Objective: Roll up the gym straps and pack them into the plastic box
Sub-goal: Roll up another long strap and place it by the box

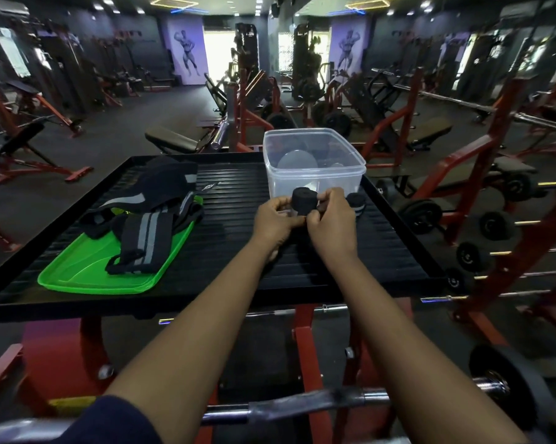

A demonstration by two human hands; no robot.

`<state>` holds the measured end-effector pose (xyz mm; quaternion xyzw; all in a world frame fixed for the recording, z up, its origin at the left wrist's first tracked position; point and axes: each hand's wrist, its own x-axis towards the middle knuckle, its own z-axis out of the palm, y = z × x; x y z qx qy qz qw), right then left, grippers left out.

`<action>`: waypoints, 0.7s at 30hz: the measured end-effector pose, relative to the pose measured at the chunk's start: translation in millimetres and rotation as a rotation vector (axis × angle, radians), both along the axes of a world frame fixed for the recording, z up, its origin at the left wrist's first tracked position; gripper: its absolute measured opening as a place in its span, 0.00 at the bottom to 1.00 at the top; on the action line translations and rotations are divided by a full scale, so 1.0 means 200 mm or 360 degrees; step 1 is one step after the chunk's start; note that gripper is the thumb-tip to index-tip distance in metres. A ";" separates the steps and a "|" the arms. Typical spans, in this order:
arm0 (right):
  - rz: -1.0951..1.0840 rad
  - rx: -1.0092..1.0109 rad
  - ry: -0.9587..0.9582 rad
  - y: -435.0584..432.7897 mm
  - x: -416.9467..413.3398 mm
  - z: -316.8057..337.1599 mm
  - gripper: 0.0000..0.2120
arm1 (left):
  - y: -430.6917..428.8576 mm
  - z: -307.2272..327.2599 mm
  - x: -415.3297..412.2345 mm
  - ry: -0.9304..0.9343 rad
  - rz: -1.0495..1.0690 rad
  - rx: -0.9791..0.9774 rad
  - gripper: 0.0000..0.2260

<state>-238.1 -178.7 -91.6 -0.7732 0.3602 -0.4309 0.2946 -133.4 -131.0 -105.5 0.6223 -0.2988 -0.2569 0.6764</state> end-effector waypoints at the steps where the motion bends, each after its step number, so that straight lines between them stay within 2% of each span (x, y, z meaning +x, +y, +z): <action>1: -0.0007 0.0004 0.0005 0.00 -0.01 -0.01 0.13 | -0.02 -0.01 -0.01 0.0018 0.0035 0.0015 0.20; 5: -0.0024 0.0057 0.0070 -0.01 -0.01 -0.02 0.12 | -0.09 -0.06 0.01 0.0100 0.0091 0.0076 0.27; 9: -0.0034 0.0126 0.0128 0.00 -0.01 -0.03 0.12 | -0.09 -0.06 0.00 0.0005 0.0135 0.0109 0.28; 13: -0.0072 0.0163 0.0135 0.01 -0.02 -0.01 0.12 | -0.07 -0.05 -0.02 -0.0195 0.0220 0.0195 0.23; 21: -0.0103 0.0067 0.0157 0.06 -0.03 0.03 0.07 | -0.01 -0.02 -0.03 -0.0326 0.0287 0.0146 0.17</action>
